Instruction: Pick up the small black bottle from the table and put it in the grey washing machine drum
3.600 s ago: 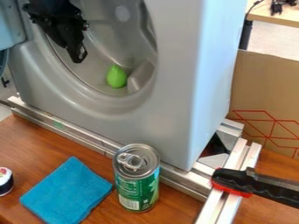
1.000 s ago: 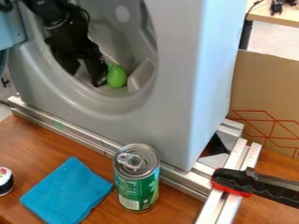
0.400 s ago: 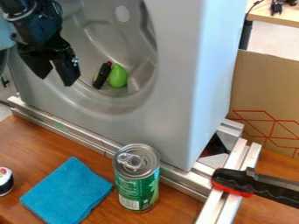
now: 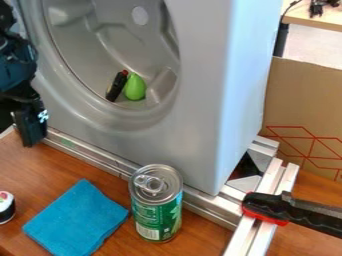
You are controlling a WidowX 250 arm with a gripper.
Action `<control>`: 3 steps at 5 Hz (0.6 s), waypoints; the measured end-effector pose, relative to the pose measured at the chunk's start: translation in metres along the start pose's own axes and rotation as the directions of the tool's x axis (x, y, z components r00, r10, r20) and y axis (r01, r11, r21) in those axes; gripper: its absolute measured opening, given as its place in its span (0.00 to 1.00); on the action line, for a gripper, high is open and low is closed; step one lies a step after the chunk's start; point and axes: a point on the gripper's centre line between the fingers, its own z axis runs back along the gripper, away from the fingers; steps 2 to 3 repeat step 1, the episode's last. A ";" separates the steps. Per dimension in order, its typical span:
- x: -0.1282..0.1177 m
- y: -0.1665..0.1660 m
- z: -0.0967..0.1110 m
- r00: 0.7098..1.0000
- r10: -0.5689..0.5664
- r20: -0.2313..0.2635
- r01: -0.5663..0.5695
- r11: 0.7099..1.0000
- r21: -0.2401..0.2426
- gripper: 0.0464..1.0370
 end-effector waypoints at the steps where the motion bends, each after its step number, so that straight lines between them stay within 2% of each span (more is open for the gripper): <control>1: -0.010 0.009 -0.004 1.000 0.011 -0.021 -0.011 1.000 0.013 0.96; 3: -0.010 0.009 -0.004 1.000 0.011 -0.021 -0.011 1.000 0.013 0.96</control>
